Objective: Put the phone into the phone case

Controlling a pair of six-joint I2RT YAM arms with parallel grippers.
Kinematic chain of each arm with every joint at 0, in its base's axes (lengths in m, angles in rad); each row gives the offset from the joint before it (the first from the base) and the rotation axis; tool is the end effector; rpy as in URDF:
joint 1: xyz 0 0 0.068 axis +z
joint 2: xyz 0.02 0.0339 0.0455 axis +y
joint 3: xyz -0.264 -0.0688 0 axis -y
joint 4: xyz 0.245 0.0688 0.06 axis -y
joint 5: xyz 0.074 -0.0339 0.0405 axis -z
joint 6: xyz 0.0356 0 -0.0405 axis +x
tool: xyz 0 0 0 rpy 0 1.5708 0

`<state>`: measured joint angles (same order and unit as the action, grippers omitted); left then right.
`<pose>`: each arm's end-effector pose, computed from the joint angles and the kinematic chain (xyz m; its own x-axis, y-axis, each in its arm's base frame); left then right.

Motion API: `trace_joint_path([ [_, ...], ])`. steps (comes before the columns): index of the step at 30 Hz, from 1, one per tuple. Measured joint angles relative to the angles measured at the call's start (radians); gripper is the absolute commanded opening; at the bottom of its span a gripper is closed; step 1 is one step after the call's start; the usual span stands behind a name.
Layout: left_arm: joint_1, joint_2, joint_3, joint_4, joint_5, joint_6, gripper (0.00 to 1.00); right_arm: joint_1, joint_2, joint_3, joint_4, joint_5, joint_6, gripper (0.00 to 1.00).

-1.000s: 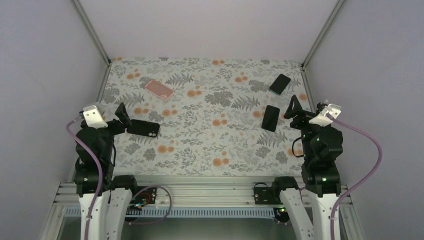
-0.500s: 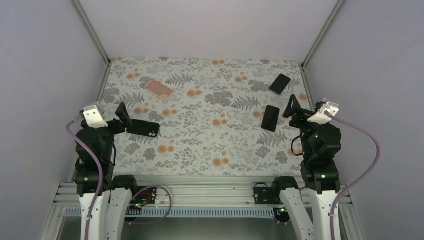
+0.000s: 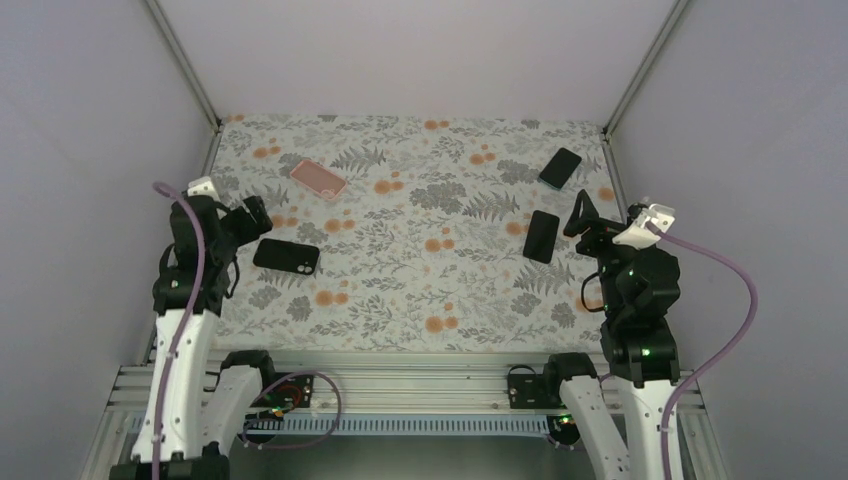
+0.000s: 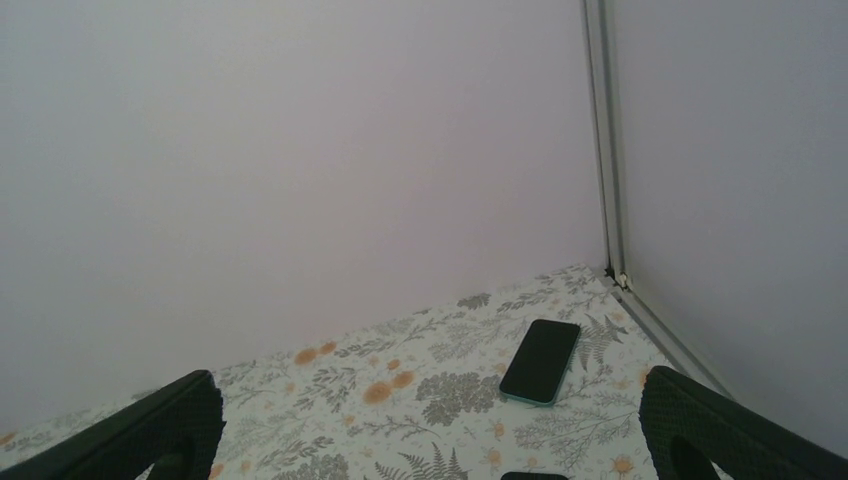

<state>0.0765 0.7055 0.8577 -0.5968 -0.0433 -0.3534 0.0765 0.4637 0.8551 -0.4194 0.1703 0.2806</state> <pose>0.1504 0.0131 0.3340 -0.3624 -0.3746 -0.8534 -0.2566 0.9204 -0.2950 0.0967 0.0014 0.3774 -0.0009 0.2737 -0.9618 0.0977 0.9573 0.2723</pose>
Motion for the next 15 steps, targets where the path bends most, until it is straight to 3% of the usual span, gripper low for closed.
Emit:
trace_joint_path([
  [5, 0.0, 0.124, 0.011, -0.097, -0.023, -0.061, 1.0, 0.029, -0.009, -0.009, 0.001, 0.005, -0.001, 0.99],
  [15, 0.0, 0.201, -0.018, -0.162, -0.023, -0.23, 1.0, 0.09, -0.059, -0.049, 0.008, 0.023, -0.004, 0.99],
])
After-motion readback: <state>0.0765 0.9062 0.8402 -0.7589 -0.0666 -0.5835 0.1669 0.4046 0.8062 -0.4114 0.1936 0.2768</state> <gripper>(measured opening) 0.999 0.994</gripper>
